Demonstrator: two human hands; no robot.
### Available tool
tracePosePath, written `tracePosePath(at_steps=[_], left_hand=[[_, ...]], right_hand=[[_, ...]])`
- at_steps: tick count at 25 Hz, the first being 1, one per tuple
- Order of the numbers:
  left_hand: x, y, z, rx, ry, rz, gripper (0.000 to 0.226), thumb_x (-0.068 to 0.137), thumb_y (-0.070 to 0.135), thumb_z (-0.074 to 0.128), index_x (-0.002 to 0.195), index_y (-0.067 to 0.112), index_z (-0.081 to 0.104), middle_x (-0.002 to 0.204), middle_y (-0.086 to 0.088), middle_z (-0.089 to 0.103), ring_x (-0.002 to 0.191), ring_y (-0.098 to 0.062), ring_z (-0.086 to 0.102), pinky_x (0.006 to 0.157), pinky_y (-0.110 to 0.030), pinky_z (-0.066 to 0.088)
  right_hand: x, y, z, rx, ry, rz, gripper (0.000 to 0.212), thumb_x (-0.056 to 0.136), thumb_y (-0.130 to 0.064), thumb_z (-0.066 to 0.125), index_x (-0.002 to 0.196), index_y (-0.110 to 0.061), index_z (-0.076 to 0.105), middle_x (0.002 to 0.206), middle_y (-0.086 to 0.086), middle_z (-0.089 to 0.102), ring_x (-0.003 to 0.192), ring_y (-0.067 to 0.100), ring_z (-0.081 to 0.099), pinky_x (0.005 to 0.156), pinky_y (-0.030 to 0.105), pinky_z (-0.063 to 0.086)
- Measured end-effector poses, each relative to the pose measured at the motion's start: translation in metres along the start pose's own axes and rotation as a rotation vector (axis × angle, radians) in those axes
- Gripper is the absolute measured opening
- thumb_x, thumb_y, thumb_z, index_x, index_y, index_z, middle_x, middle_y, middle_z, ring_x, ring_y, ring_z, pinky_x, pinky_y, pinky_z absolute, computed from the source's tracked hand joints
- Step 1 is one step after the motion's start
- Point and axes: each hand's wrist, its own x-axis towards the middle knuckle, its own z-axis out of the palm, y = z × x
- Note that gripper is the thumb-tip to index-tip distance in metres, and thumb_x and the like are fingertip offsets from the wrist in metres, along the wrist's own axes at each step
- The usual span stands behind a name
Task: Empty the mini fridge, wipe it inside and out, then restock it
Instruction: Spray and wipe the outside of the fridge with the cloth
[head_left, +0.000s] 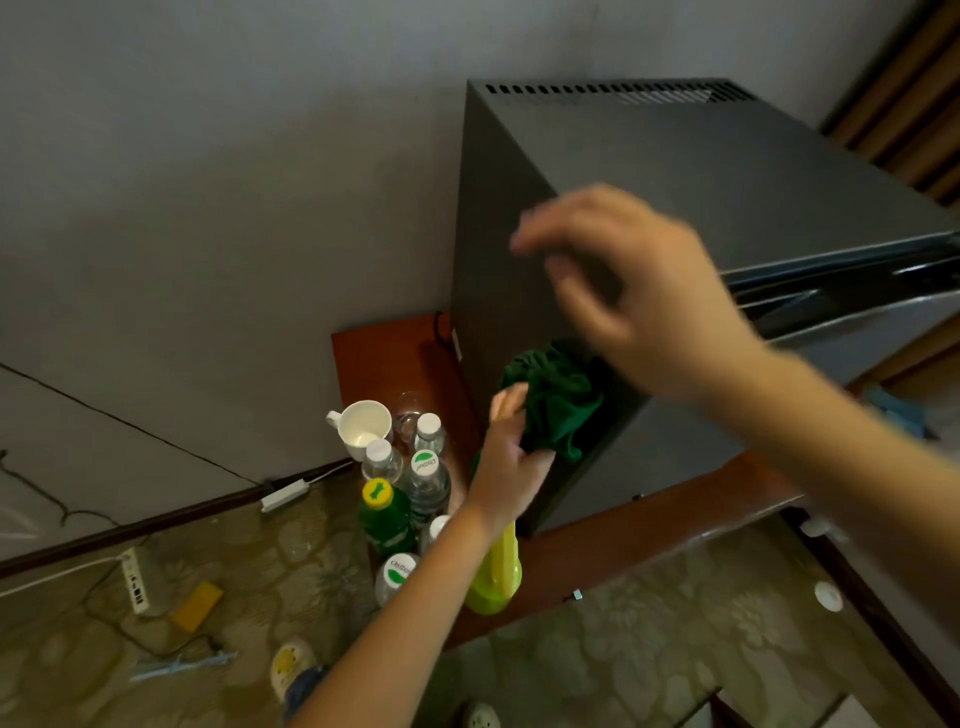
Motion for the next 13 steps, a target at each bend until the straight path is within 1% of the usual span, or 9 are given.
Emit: tracePosePath(at_steps=[2, 3, 5, 6, 7, 8, 10, 11, 13], left_hand=[[0.002, 0.005, -0.004, -0.069, -0.048, -0.14, 0.053, 0.074, 0.018, 0.054, 0.127, 0.023, 0.051, 0.124, 0.0, 0.048, 0.124, -0.011, 0.041, 0.109, -0.027, 0.034], [0.004, 0.007, -0.005, -0.066, -0.051, -0.15, 0.053, 0.074, 0.013, 0.053, 0.127, 0.017, 0.047, 0.121, 0.002, 0.045, 0.123, -0.008, 0.039, 0.108, -0.021, 0.032], [0.007, 0.009, -0.008, -0.046, -0.057, -0.134, 0.052, 0.078, -0.006, 0.058, 0.12, 0.022, 0.047, 0.117, 0.005, 0.042, 0.123, -0.01, 0.035, 0.109, -0.02, 0.027], [0.007, 0.01, -0.009, -0.043, -0.084, -0.147, 0.057, 0.079, -0.012, 0.058, 0.117, 0.027, 0.047, 0.116, 0.008, 0.043, 0.124, -0.01, 0.034, 0.11, -0.022, 0.025], [0.006, 0.011, -0.009, -0.047, -0.106, -0.151, 0.059, 0.08, -0.015, 0.057, 0.114, 0.032, 0.046, 0.114, 0.013, 0.043, 0.124, -0.009, 0.032, 0.109, -0.021, 0.023], [0.005, 0.01, -0.01, -0.049, -0.11, -0.158, 0.06, 0.08, -0.014, 0.057, 0.113, 0.035, 0.045, 0.114, 0.015, 0.042, 0.125, -0.008, 0.032, 0.108, -0.02, 0.022], [0.002, 0.008, -0.008, -0.06, -0.096, -0.171, 0.06, 0.081, -0.013, 0.057, 0.119, 0.032, 0.045, 0.122, 0.009, 0.041, 0.127, -0.007, 0.031, 0.109, -0.019, 0.021], [0.001, 0.007, -0.007, -0.061, -0.091, -0.173, 0.06, 0.081, -0.012, 0.057, 0.124, 0.029, 0.044, 0.127, 0.005, 0.04, 0.13, -0.009, 0.03, 0.11, -0.02, 0.021], [0.001, 0.005, -0.005, -0.039, -0.085, -0.187, 0.061, 0.082, -0.012, 0.057, 0.132, 0.02, 0.044, 0.134, 0.0, 0.037, 0.134, -0.013, 0.028, 0.113, -0.022, 0.019]], right_hand=[[-0.068, -0.034, 0.017, 0.136, -0.023, -0.046, 0.017, 0.088, -0.009, 0.049, 0.091, -0.007, 0.065, 0.09, 0.006, 0.06, 0.086, 0.023, 0.057, 0.077, 0.031, 0.046], [-0.105, -0.043, 0.033, 0.195, -0.061, 0.028, 0.016, 0.088, -0.012, 0.048, 0.086, -0.01, 0.063, 0.083, 0.001, 0.057, 0.079, 0.017, 0.055, 0.07, 0.029, 0.044], [-0.167, -0.046, 0.075, 0.288, -0.148, 0.358, 0.011, 0.087, -0.022, 0.049, 0.089, -0.023, 0.06, 0.082, -0.012, 0.054, 0.072, 0.003, 0.052, 0.064, 0.025, 0.042], [-0.189, -0.04, 0.1, 0.305, -0.19, 0.577, 0.01, 0.087, -0.03, 0.051, 0.095, -0.029, 0.057, 0.087, -0.015, 0.055, 0.073, 0.003, 0.054, 0.066, 0.024, 0.043], [-0.202, -0.032, 0.123, 0.301, -0.261, 0.782, 0.019, 0.087, -0.04, 0.055, 0.104, -0.032, 0.054, 0.097, -0.014, 0.055, 0.079, 0.002, 0.056, 0.07, 0.025, 0.045], [-0.206, -0.024, 0.144, 0.291, -0.373, 0.942, 0.038, 0.085, -0.049, 0.059, 0.116, -0.029, 0.05, 0.11, -0.009, 0.053, 0.088, 0.003, 0.056, 0.077, 0.028, 0.047], [-0.202, -0.014, 0.177, 0.326, -0.58, 1.121, 0.073, 0.078, -0.057, 0.066, 0.134, -0.019, 0.038, 0.132, 0.003, 0.039, 0.112, 0.017, 0.052, 0.09, 0.031, 0.046], [-0.197, -0.012, 0.188, 0.356, -0.637, 1.175, 0.083, 0.077, -0.057, 0.067, 0.141, -0.016, 0.031, 0.139, 0.008, 0.032, 0.119, 0.023, 0.049, 0.088, 0.031, 0.048], [-0.188, -0.011, 0.203, 0.405, -0.685, 1.257, 0.087, 0.081, -0.05, 0.067, 0.147, -0.017, 0.021, 0.146, 0.012, 0.022, 0.124, 0.031, 0.046, 0.064, 0.022, 0.049]])
